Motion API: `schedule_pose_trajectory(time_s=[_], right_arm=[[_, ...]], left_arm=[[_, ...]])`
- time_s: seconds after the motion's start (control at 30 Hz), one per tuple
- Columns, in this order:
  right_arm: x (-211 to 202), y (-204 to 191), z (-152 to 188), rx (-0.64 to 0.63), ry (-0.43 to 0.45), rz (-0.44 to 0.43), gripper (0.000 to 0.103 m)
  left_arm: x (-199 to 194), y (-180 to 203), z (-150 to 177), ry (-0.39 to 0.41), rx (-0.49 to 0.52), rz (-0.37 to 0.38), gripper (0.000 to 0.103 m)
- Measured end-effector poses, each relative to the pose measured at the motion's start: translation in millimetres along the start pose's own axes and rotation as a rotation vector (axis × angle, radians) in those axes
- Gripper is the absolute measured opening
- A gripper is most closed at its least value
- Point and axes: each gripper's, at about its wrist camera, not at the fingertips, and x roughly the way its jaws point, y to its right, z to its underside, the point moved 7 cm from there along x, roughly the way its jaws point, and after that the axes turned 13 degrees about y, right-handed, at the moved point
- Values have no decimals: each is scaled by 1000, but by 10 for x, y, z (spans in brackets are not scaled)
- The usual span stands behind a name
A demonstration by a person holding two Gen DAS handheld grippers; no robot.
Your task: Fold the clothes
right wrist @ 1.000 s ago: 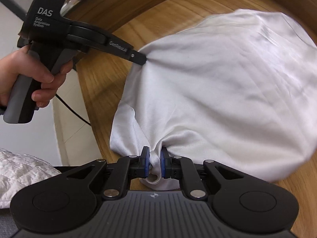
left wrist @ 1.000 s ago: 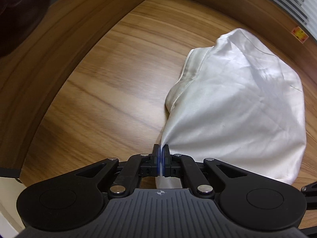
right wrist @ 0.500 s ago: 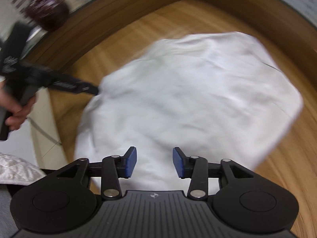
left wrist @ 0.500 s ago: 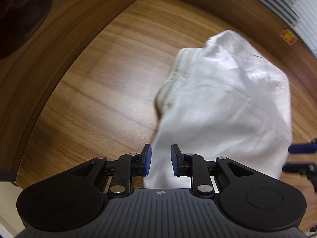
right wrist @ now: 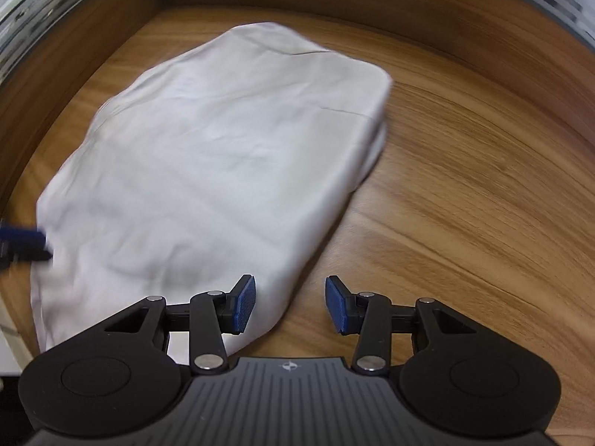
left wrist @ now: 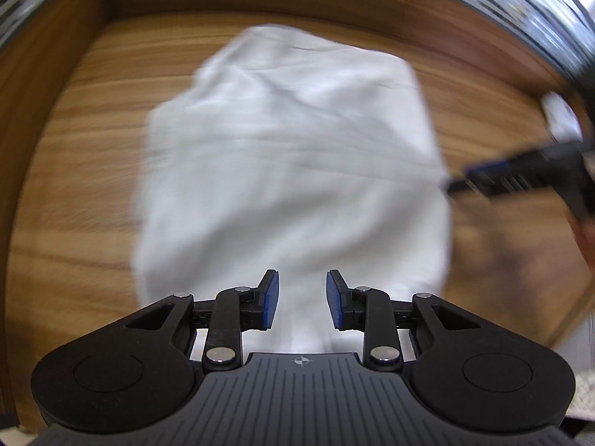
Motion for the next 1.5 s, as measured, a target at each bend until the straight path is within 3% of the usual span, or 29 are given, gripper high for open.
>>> schedule_pose_trajectory(time_s=[0.23, 0.37, 0.63, 0.73, 0.93, 0.97, 1.03, 1.1, 1.13, 1.3, 1.5], right_arm=[[36, 207, -223, -39, 2, -9, 48], [140, 304, -340, -93, -12, -38, 48], [360, 388, -592, -195, -13, -124, 48], [433, 375, -672, -232, -8, -144, 48], [561, 362, -776, -200, -13, -197, 47], [591, 369, -780, -183, -20, -206, 44], [616, 380, -772, -166, -23, -215, 28], [634, 384, -758, -152, -27, -228, 7], [633, 376, -755, -146, -25, -239, 4], [517, 301, -847, -144, 19, -256, 2], [246, 27, -1225, -119, 114, -267, 1]], left_arm=[[69, 596, 175, 14, 63, 10, 33], [133, 788, 283, 4, 6, -24, 33], [291, 962, 554, -8, -153, -210, 33], [314, 971, 594, -1, -199, -254, 33], [396, 995, 602, 2, -190, -293, 32], [408, 994, 601, 3, -186, -296, 29], [433, 992, 597, 4, -178, -301, 7], [408, 977, 579, 21, -181, -306, 4], [395, 969, 570, 29, -183, -308, 3], [137, 859, 412, 134, -199, -318, 1], [-290, 514, 128, 257, -234, -327, 1]])
